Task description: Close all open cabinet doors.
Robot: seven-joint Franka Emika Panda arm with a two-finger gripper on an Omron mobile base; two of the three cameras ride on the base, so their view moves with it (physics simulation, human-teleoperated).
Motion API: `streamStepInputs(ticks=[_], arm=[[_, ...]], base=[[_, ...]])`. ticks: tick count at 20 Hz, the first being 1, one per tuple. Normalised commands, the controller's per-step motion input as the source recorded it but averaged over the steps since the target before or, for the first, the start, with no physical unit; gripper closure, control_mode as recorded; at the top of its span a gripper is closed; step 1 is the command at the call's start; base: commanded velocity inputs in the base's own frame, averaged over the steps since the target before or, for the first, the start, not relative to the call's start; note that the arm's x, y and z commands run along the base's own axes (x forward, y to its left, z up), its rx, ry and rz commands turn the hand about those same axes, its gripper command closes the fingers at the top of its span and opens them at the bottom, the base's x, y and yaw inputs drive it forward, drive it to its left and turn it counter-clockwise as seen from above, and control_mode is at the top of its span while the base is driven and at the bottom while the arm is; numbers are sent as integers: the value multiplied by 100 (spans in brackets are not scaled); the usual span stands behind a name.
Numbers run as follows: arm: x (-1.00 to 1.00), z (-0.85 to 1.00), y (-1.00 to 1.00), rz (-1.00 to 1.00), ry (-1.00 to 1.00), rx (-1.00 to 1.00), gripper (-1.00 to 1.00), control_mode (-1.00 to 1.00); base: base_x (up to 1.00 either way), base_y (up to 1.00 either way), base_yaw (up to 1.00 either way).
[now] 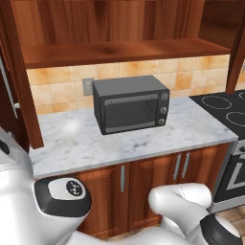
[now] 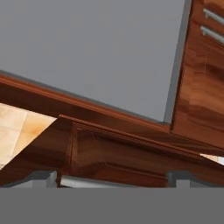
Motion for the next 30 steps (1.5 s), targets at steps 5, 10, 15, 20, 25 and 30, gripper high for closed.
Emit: streamStepInputs(ticks=[5,10,15,20,25,30], arm=[[34,0,0,-10,0,3,-100,-100],[35,0,0,-10,0,4,-100,-100],[34,0,0,-9,0,2,-100,-100],[34,0,-2,-9,0,2,-100,-100],[36,-6,-23,-8,0,3,-100,-100],[40,-2,-35,-8,0,6,-100,-100]], base=[[0,0,0],[0,0,0],[0,0,0],[0,0,0],[0,0,0],[0,0,0]])
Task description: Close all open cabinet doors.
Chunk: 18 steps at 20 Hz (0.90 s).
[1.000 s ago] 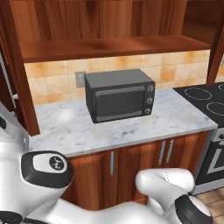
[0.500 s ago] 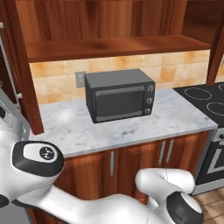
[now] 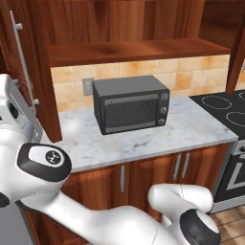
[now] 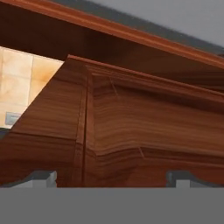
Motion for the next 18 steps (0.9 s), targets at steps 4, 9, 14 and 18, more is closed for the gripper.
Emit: streamStepInputs(ticks=[4,9,14,18], arm=[[51,0,-35,-10,0,7,-100,-100],[60,0,-30,-11,0,6,-100,-100],[51,0,-25,-9,0,3,-100,-100],[47,-1,-29,-8,0,4,-100,-100]], base=[[0,0,0],[0,0,0],[0,0,0],[0,0,0]])
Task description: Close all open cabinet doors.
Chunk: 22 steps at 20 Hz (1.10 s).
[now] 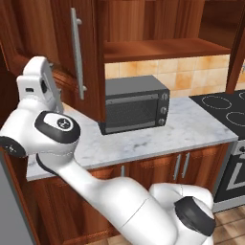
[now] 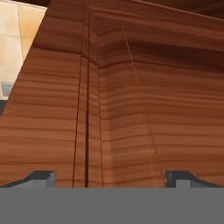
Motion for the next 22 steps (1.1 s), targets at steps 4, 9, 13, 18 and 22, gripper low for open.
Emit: streamStepInputs(ticks=[4,9,13,18,22], arm=[[48,-2,-25,-7,0,4,-100,-100],[50,0,-20,-7,2,3,-100,-100],[53,0,-15,-7,2,3,-100,-100],[46,-1,-30,-5,0,4,-100,-100],[52,-3,-32,-3,0,5,-100,-100]], base=[[0,0,0],[0,0,0],[0,0,0],[0,0,0],[0,0,0]])
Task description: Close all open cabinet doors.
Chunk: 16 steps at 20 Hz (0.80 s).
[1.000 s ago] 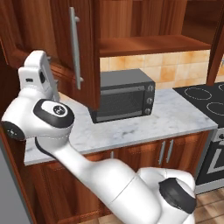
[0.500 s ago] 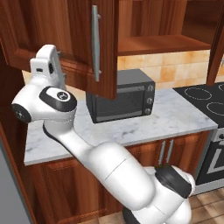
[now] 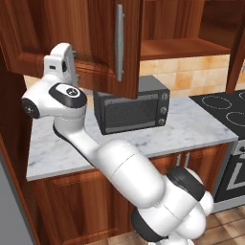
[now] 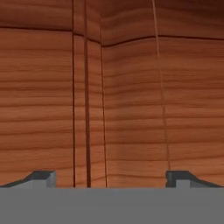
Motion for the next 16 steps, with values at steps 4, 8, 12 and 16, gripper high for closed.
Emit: streamStepInputs(ticks=[4,8,12,16], arm=[[45,0,-43,0,0,7,-100,-100],[28,-3,-61,1,0,8,-100,-100],[23,-8,-61,0,0,8,-100,-100],[20,-4,-64,0,0,7,-100,-100]], base=[[0,0,0],[0,0,0],[0,0,0],[0,0,0]])
